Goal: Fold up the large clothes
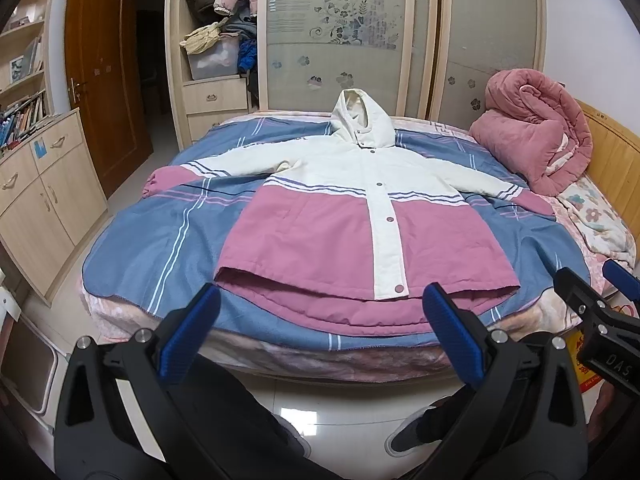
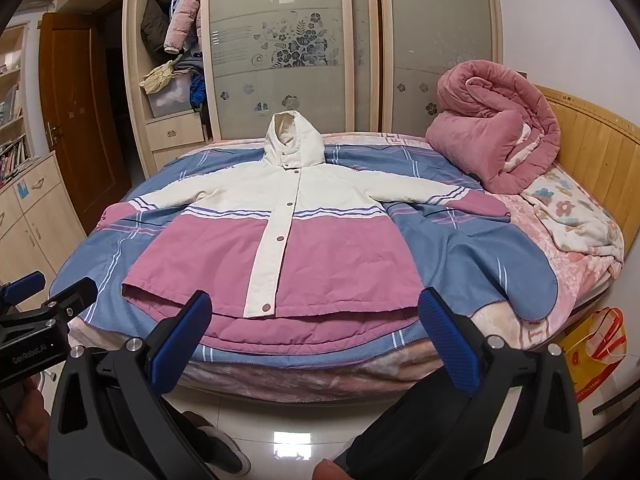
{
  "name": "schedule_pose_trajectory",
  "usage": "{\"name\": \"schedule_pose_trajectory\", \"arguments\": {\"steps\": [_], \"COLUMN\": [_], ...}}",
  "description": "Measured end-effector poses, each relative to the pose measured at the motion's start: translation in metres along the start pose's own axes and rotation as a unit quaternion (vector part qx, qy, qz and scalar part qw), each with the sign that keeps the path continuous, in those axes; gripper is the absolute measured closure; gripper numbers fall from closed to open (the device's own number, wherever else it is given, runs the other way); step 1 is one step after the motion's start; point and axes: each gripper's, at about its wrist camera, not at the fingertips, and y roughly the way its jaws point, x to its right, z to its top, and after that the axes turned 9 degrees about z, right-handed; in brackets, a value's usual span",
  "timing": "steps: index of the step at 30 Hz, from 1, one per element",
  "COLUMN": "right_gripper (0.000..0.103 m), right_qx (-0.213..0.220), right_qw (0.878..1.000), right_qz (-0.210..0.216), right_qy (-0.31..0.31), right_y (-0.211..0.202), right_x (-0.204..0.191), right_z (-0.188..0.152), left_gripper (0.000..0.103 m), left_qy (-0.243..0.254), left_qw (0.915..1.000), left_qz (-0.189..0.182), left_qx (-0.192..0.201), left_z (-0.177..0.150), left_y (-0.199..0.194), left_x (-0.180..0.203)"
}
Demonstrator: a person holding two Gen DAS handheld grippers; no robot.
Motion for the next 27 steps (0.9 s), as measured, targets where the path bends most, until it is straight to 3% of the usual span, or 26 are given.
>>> {"name": "schedule_pose_trajectory", "arguments": {"steps": [27], "right_gripper": [0.001], "right_qx": [-0.001], "right_qw": [1.0], "right_qz": [0.0], "right_qy": [-0.006], "right_y": [0.004], "right_x": [-0.0027], "right_z": [0.0013], "left_gripper": [0.002], "left_qy": [0.014], "left_qw": [0.9999], "left_qz": [-0.003], "left_qx": [-0.006], "left_z": [-0.0068], "left_y": [0.0014], "left_x": [0.0038]}}
